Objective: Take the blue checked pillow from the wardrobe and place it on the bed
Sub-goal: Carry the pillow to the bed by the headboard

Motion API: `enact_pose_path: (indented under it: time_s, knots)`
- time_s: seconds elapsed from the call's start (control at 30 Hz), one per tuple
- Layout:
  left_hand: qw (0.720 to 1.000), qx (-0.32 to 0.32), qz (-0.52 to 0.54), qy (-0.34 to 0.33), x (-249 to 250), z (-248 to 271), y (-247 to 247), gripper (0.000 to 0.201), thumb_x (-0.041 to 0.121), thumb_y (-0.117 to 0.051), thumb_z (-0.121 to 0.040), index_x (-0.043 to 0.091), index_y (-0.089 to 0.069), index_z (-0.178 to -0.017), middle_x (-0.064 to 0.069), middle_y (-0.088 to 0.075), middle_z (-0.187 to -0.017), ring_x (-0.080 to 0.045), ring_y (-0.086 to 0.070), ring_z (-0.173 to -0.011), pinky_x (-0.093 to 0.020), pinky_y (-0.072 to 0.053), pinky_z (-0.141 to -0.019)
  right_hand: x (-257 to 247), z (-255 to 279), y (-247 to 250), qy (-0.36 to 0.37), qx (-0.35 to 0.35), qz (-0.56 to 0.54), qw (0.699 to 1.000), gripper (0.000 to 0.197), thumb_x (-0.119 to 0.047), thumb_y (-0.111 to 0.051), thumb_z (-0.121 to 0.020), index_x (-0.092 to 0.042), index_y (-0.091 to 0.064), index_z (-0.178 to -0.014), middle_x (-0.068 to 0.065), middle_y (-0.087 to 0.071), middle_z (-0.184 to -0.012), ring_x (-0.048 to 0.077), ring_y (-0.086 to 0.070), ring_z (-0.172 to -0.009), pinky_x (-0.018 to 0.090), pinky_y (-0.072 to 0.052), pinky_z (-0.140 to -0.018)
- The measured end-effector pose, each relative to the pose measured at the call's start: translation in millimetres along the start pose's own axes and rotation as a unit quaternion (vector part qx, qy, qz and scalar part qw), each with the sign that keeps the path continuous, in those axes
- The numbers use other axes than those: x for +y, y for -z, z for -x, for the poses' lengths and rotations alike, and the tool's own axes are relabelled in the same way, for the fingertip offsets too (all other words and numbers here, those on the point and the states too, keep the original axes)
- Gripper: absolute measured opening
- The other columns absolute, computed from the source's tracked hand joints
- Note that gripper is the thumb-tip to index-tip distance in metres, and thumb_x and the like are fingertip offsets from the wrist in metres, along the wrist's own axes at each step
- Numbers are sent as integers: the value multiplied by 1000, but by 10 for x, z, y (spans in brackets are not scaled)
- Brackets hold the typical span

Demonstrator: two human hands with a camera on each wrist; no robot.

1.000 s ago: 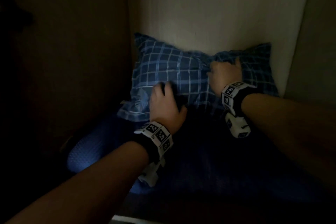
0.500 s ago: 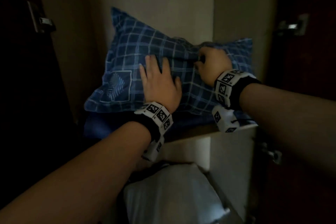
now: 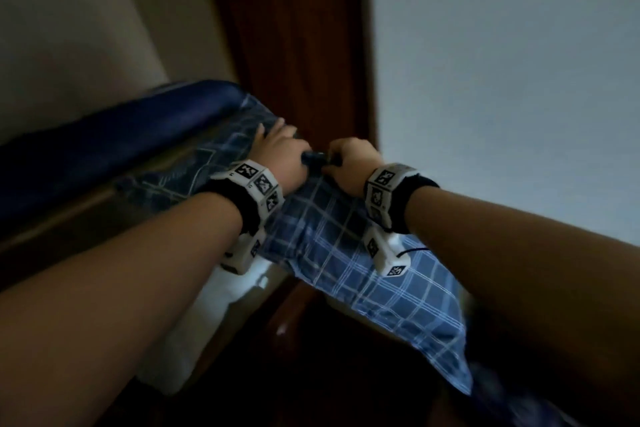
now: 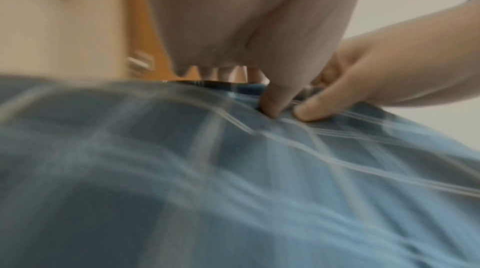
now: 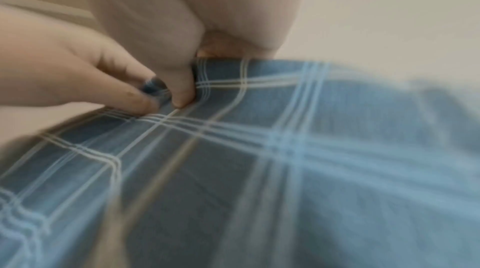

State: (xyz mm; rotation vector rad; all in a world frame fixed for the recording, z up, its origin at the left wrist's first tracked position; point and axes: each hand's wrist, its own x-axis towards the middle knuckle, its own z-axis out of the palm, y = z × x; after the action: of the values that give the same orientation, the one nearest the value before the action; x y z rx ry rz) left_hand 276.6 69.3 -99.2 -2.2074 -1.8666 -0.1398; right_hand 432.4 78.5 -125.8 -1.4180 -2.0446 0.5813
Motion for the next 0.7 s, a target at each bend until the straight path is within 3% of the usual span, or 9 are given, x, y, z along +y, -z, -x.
enact_pose_path:
  time_s: [0.07, 0.13, 0.23, 0.37, 0.43, 0.5, 0.57, 0.7]
  knots:
    - [995, -27, 16, -95, 672, 54, -230, 29, 19, -59, -86, 19, -72, -112, -11, -53, -139, -33, -28, -143, -50, -13, -118, 605, 523, 106, -49, 1, 19, 999, 7, -24, -69, -85, -24, -62, -84, 7, -65, -92, 30, -65, -91, 27, -42, -70]
    - [980, -61, 38, -184, 1360, 144, -497, 21, 18, -62, -83, 14, -76, -97, -11, -61, -127, -34, -43, -133, -45, -22, -114, 1206, 1075, 227, -100, -8, 46, 994, 12, -25, -67, -85, -20, -69, -97, 10, -70, -102, 31, -66, -96, 27, -42, -71]
    - [948, -112, 90, -284, 2449, 403, -949, 14, 24, -59, -80, 17, -70, -83, -6, -63, -112, -32, -59, -103, -42, -45, -94, 2029, 2025, 470, -197, -30, 64, 978, 15, -24, -64, -88, -16, -70, -99, 13, -72, -106, 33, -67, -98, 28, -42, -71]
    - [902, -177, 169, -355, 3854, 1010, -1409, 15, 23, -55, -93, 14, -65, -100, -5, -57, -118, -31, -59, -98, -41, -47, -89, 2828, 3319, 811, -319, -26, 81, 944, 15, -25, -59, -91, -23, -68, -103, 7, -70, -108, 32, -65, -100, 33, -47, -76]
    - [874, -215, 196, -390, 4418, 1286, -1547, 13, 21, -52, -94, 13, -62, -98, -8, -57, -114, -35, -60, -94, -43, -47, -86, 3093, 3861, 939, -366, -25, 105, 924, 18, -26, -56, -93, -27, -68, -106, 5, -70, -112, 31, -64, -105, 36, -49, -85]
    - [839, -252, 229, -424, 4902, 1554, -1620, 10, 16, -52, -93, 11, -60, -92, -13, -58, -107, -37, -60, -91, -37, -46, -82, 3317, 4338, 1013, -404, -25, 139, 904, 16, -27, -54, -93, -31, -67, -100, 1, -71, -110, 27, -63, -106, 37, -42, -95]
    - [816, -292, 257, -428, 5281, 1826, -1679, 11, 11, -52, -91, 8, -62, -94, -15, -64, -104, -34, -62, -94, -29, -41, -78, 3469, 4731, 1044, -431, -29, 169, 886, 15, -24, -53, -93, -31, -66, -98, -3, -72, -106, 24, -64, -105, 39, -36, -100]
    - [774, -392, 264, -421, 5653, 2342, -1864, 21, 19, -49, -92, 19, -66, -104, -8, -72, -98, -31, -67, -90, -36, -52, -80, 3512, 5323, 1024, -466, -84, 176, 863, 19, -25, -52, -96, -32, -67, -106, -5, -71, -107, 22, -64, -103, 37, -43, -98]
